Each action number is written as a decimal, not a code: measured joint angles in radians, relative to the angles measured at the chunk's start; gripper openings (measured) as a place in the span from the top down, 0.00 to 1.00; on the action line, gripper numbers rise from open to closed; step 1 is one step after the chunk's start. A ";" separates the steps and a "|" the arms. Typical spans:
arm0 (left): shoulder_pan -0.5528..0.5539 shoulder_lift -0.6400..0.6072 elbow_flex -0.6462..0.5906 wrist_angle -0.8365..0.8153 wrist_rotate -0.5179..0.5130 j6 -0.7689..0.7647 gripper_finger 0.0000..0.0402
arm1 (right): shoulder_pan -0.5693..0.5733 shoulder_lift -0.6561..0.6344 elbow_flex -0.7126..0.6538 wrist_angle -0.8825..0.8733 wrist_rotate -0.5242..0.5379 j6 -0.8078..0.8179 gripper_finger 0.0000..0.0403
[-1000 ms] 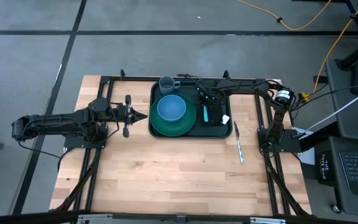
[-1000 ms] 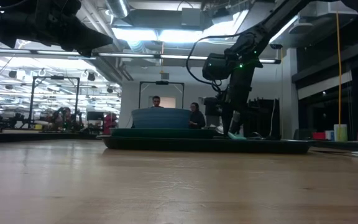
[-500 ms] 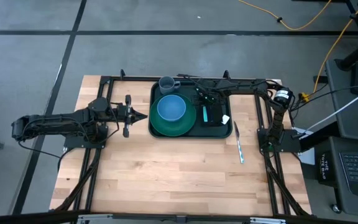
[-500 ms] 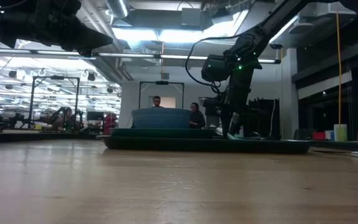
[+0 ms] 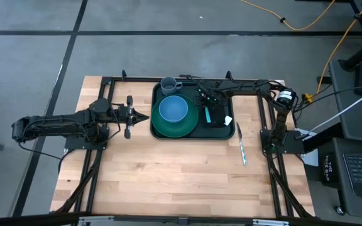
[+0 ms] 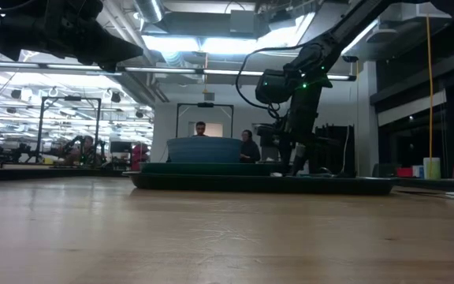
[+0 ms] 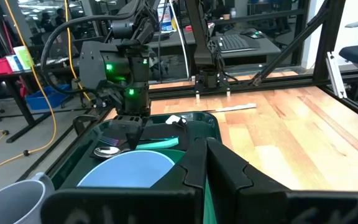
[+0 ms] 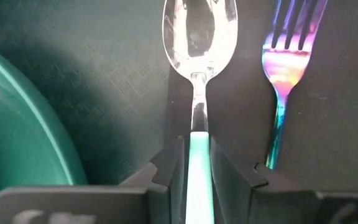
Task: Set up tray
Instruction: Put the blue spoon to the left of the blue fork on the black napkin, then put the blue knife to the right of the blue fork on the black napkin
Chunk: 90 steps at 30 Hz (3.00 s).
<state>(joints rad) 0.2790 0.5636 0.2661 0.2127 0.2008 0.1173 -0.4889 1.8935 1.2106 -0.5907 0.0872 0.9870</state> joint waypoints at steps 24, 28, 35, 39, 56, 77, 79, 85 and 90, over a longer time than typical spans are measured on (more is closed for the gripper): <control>0.000 0.000 0.000 0.000 0.000 0.000 0.99 | -0.017 -0.181 0.000 -0.117 -0.007 -0.188 0.79; 0.000 0.000 0.000 0.000 0.001 0.000 0.99 | -0.006 -0.291 0.000 -0.175 0.011 -0.262 0.79; 0.000 0.000 0.000 0.000 0.002 0.000 0.98 | 0.092 -0.465 0.000 -0.242 0.161 -0.335 0.86; 0.000 0.000 0.000 -0.001 0.002 -0.021 0.99 | 0.175 -0.533 -0.007 -0.257 0.270 -0.357 0.90; 0.000 -0.105 -0.134 0.104 -0.122 -0.092 0.99 | 0.360 -0.605 -0.273 -0.140 0.472 -0.257 0.96; 0.001 -0.415 -0.258 -0.009 -0.261 -0.092 0.99 | 0.395 -0.814 -0.334 -0.151 0.445 -0.262 0.94; 0.001 -0.419 -0.258 -0.007 -0.240 -0.077 0.99 | 0.419 -0.830 -0.334 -0.160 0.445 -0.261 0.94; 0.001 -0.419 -0.258 -0.009 -0.234 -0.071 0.99 | 0.504 -0.847 -0.334 -0.258 0.443 -0.173 0.94; 0.001 -0.418 -0.258 -0.036 -0.234 -0.070 0.99 | 0.571 -0.846 -0.334 -0.420 0.407 0.009 0.94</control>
<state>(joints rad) 0.2798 0.1455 0.0082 0.1763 -0.0330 0.0471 0.0820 1.0470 0.8768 -1.0103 0.4942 0.9965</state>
